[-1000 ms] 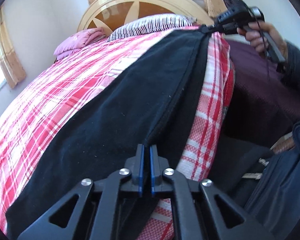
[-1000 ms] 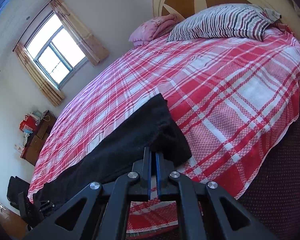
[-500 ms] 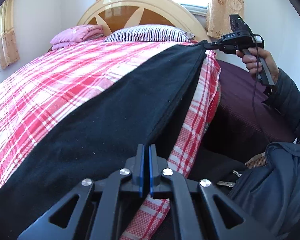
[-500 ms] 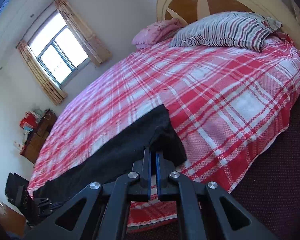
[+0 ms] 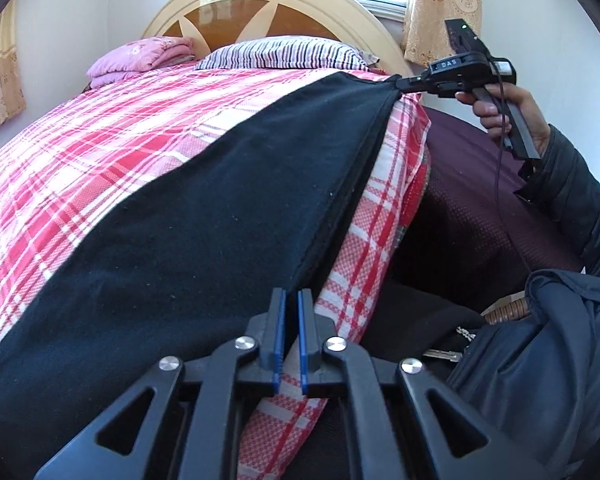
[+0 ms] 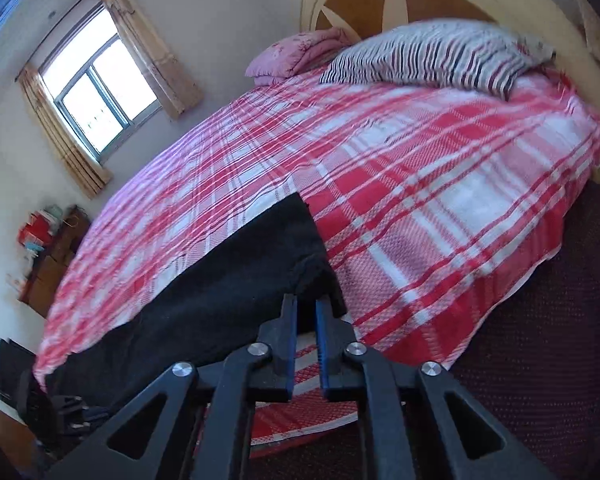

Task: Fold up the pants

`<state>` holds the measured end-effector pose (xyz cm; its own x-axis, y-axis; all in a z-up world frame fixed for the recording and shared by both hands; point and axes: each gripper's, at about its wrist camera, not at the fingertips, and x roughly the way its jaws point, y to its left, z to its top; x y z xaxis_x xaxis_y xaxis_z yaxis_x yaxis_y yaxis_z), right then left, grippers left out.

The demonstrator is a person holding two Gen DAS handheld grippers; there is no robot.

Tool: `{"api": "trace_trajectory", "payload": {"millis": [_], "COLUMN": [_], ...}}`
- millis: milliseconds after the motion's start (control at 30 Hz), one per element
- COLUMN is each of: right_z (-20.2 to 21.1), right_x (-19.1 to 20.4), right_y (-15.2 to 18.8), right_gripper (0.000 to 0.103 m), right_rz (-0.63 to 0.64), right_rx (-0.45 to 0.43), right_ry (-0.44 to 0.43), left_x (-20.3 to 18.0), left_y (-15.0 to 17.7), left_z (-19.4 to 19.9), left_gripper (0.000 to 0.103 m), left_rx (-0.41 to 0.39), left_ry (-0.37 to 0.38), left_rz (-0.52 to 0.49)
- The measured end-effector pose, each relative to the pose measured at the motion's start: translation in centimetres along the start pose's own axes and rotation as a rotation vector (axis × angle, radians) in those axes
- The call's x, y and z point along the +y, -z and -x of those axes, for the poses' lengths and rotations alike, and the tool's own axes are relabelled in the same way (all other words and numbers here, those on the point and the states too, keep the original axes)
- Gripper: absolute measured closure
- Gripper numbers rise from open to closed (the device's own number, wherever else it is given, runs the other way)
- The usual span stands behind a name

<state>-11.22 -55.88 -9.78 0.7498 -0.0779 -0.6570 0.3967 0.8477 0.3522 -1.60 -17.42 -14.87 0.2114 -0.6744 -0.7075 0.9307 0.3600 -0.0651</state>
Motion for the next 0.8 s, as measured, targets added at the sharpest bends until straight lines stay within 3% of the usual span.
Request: {"api": "trace_trajectory", "payload": {"millis": [100,200,267,333,500,600,700,800], "right_z": [1.5,2.6,2.5,1.1,-4.1,-6.6,-8.3,-8.4], "right_x": [1.3,3.0,5.2,9.4,18.0,21.1,21.6,21.1], "right_y": [-0.1,-0.2,0.0,1.2,6.2,9.1,11.5,12.8], "right_gripper": [0.086,0.086,0.086,0.085,0.085,0.085,0.085,0.085], "right_rz": [0.057,0.084,0.126,0.236,0.464,0.539,0.548,0.548], "right_rx": [-0.070,-0.118,-0.113,-0.050,0.143,0.243,0.401,0.434], "right_ry": [0.115,0.102,0.040,-0.047,-0.189,-0.238,-0.318,-0.311], "left_x": [0.1,0.4,1.1,2.2,4.4,4.5,3.9,3.6], "left_y": [0.0,-0.2,-0.5,-0.4,1.1,2.4,3.3,3.8], "left_z": [1.2,3.1,3.9,4.4,3.5,2.2,2.0,2.1], "left_gripper": [0.095,0.084,0.053,0.042,0.042,0.042,0.042,0.039], "left_rx": [-0.031,-0.081,-0.104,-0.119,-0.057,0.010,0.025,0.040], "left_ry": [-0.003,-0.028,-0.082,-0.111,-0.099,-0.103,-0.066,-0.030], "left_rz": [0.002,0.000,0.014,0.052,0.120,0.119,0.116,0.121]}}
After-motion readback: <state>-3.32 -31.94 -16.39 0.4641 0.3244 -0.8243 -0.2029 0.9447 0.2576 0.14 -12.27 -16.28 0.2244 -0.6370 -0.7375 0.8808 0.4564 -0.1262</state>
